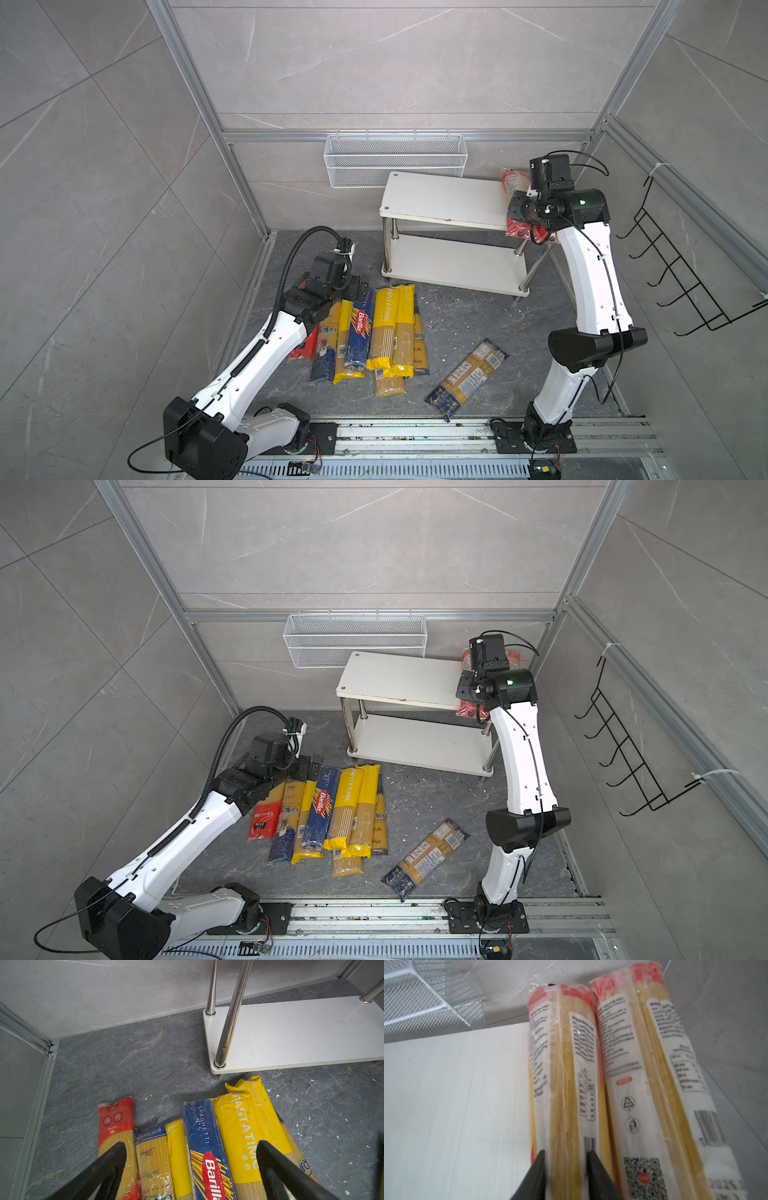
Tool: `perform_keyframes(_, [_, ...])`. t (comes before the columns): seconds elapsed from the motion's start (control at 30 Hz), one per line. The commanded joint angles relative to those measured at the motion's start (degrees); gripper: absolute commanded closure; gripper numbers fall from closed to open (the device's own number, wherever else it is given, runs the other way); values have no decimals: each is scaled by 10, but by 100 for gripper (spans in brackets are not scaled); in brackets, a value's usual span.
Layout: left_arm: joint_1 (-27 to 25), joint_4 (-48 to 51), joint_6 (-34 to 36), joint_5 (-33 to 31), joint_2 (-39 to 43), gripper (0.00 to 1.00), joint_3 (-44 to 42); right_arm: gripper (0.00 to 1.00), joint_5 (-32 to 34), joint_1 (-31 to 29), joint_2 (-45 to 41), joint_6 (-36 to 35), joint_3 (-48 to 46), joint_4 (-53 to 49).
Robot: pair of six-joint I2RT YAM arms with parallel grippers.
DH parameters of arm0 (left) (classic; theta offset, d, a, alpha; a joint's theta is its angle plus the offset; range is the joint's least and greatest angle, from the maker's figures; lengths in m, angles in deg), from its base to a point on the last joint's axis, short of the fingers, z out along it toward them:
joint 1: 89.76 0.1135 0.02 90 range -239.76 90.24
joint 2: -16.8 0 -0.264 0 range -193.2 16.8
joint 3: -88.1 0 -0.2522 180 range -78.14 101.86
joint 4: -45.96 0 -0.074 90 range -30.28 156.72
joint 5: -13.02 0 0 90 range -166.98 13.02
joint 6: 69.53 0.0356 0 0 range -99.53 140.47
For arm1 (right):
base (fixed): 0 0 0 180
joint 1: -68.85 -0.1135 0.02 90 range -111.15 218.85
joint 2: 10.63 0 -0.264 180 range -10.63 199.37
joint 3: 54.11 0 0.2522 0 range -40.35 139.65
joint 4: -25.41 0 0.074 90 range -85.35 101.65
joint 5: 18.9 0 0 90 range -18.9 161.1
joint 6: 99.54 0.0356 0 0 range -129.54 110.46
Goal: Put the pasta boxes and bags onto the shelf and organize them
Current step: 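Stand the second red-and-white bag upright and open the right gripper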
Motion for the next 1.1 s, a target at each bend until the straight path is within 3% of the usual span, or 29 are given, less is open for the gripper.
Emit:
perform_keyframes(0.0, [-3,-8,16,8,10,0,-1,49,9,1,10,-4,-11,-65])
perform_keyframes(0.07, [-3,-8,17,9,11,0,-1,40,-5,1,11,-10,7,-60])
perform_keyframes(0.2, [-3,-7,18,9,16,0,2,32,-48,-2,3,-23,37,-46])
perform_keyframes(0.57, [-3,-10,8,8,51,0,-22,26,-72,-44,-64,-27,26,-54])
perform_keyframes(0.9, [-2,-5,-31,44,74,0,-55,25,-20,-144,-200,23,-146,-76])
perform_keyframes(1.07, [-4,6,-87,70,102,0,-97,24,-24,-202,-264,70,-261,-71])
